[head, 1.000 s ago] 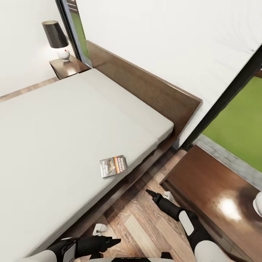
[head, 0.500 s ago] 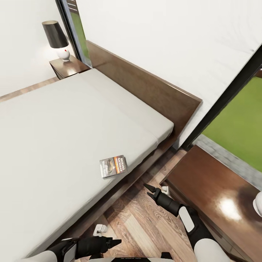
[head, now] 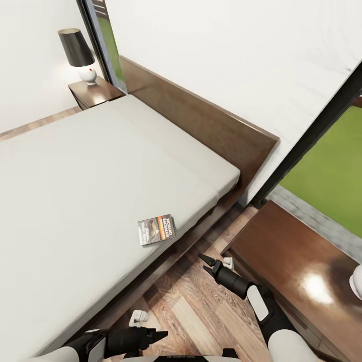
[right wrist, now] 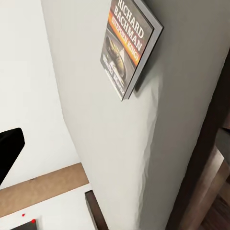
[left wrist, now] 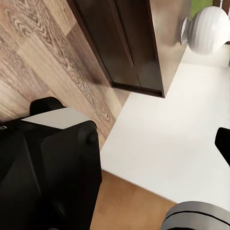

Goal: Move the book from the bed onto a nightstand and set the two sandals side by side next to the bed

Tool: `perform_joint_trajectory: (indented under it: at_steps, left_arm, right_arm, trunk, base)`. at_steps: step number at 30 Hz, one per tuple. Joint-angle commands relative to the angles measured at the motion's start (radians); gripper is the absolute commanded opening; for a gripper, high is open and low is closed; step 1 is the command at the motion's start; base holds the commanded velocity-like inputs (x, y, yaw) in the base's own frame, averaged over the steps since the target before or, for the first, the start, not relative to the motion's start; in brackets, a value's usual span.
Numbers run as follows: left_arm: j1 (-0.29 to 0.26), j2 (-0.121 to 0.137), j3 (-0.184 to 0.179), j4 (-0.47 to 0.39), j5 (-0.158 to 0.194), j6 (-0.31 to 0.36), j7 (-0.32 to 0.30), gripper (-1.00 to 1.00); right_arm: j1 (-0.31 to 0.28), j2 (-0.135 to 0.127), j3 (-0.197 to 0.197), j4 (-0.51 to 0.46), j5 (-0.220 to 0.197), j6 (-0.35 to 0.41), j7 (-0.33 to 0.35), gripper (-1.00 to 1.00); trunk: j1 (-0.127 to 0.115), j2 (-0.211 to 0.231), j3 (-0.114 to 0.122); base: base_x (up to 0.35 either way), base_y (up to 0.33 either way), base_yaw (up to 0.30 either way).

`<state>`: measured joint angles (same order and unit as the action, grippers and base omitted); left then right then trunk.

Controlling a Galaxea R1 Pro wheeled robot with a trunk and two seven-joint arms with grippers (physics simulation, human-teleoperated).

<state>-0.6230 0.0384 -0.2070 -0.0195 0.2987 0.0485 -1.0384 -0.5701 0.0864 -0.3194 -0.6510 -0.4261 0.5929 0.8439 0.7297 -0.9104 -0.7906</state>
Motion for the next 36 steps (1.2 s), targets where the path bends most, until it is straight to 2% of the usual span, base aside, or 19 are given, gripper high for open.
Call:
perform_joint_trajectory:
  at_steps: [1,6,36]
  left_arm:
    - [0.0,0.0,-0.009,0.0,0.01,0.005,-0.003,1.0]
    - [0.0,0.0,-0.009,0.0,0.01,0.005,-0.003,1.0]
    - [0.001,0.0,-0.009,0.0,0.009,0.005,-0.003,1.0]
  right_arm:
    - [-0.001,0.001,-0.004,-0.001,-0.002,0.007,0.002,1.0]
    - [-0.001,0.001,-0.004,-0.001,-0.002,0.007,0.003,1.0]
    - [-0.001,-0.002,-0.012,-0.005,-0.003,0.007,0.004,1.0]
  trunk:
    - [0.0,-0.001,-0.001]
    - [0.0,-0.001,-0.002]
    - [0.0,-0.001,-0.024]
  base:
    - [0.0,0.0,0.0]
    - [0.0,0.0,0.074]
    - [0.0,0.0,0.231]
